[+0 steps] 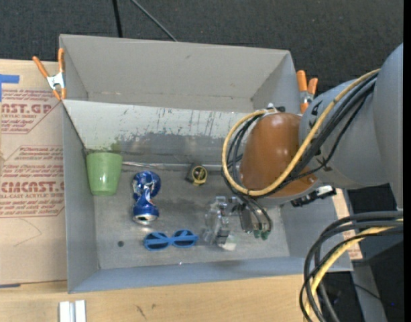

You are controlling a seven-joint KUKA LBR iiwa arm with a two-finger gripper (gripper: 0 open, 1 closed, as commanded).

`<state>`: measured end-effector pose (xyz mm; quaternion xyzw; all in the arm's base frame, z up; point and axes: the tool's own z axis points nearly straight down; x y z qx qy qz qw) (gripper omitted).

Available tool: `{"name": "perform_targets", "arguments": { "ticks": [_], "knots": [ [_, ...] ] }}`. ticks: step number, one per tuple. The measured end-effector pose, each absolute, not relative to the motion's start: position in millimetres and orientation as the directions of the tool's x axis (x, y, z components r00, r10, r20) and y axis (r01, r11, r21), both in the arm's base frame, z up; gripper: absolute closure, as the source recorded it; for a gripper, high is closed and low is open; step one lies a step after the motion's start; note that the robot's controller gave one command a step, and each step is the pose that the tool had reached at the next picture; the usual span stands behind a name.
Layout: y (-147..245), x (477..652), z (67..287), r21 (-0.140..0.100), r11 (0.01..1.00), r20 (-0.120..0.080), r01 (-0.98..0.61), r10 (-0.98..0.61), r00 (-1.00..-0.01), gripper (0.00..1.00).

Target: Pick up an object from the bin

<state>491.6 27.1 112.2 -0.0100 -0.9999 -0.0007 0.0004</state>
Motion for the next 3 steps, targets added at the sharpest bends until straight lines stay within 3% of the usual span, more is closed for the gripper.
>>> {"name": "perform_targets", "arguments": {
  "ticks": [1, 2, 3],
  "knots": [
    [27.0, 491.6, 112.2, 0.001, 1.000, 0.001, 0.020, 0.020, -1.000, 0.00],
    [2.7, 541.2, 69.2, 0.000, 0.963, 0.000, -0.270, -0.270, -0.963, 0.00],
    [-44.9, 495.7, 91.0, -0.001, 0.962, 0.004, -0.273, -0.273, -0.962, 0.00]
  ]
}}
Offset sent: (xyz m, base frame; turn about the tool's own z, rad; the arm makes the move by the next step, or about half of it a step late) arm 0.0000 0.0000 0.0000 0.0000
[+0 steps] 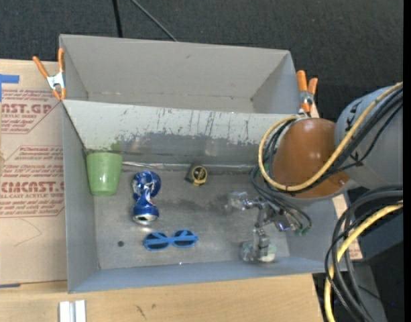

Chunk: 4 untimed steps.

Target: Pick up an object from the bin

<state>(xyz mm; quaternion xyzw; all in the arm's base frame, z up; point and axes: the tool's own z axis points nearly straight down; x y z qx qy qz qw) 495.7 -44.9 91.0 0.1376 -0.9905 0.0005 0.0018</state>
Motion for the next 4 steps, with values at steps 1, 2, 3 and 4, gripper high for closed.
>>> {"name": "perform_targets", "arguments": {
  "ticks": [1, 2, 3, 4],
  "knots": [
    [-88.5, 485.9, 80.8, -0.005, 0.920, -0.012, -0.391, -0.391, -0.920, 0.00],
    [-126.4, 484.7, 72.2, -0.008, 0.862, -0.018, -0.507, -0.507, -0.862, 0.00],
    [-142.9, 484.6, 71.0, -0.003, 0.773, -0.011, -0.634, -0.634, -0.773, 0.00],
    [-144.3, 482.3, 69.8, 0.000, 0.773, -0.004, -0.634, -0.634, -0.773, 1.00]
  ]
}}
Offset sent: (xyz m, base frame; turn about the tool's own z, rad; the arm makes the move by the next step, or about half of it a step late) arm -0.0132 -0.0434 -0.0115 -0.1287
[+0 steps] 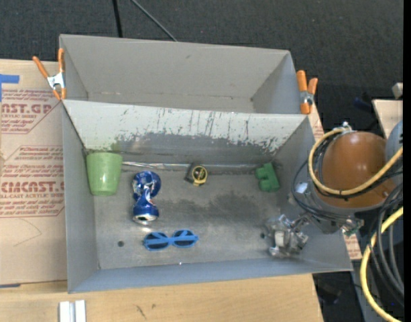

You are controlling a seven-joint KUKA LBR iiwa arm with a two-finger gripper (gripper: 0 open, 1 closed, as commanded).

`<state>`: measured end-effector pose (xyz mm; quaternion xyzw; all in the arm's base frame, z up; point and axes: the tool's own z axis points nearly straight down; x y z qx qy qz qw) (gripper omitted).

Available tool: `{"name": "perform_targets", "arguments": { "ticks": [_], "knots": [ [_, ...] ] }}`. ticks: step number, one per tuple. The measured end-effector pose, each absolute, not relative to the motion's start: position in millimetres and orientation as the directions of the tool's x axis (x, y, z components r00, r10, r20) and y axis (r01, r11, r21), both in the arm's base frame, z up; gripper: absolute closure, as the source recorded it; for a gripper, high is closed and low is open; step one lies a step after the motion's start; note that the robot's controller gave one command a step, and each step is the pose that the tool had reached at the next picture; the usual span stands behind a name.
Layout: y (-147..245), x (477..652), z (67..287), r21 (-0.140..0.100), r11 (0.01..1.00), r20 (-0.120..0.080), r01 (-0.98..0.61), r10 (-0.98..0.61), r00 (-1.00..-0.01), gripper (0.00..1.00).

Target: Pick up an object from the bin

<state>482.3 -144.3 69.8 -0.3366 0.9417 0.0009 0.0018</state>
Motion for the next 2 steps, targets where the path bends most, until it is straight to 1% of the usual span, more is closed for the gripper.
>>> {"name": "perform_targets", "arguments": {
  "ticks": [1, 2],
  "knots": [
    [-131.3, 495.4, 182.5, -0.006, 0.777, -0.006, -0.629, -0.629, -0.777, 1.00],
    [-139.6, 509.1, 251.7, -0.008, 0.760, -0.007, -0.649, -0.649, -0.760, 1.00]
  ]
}}
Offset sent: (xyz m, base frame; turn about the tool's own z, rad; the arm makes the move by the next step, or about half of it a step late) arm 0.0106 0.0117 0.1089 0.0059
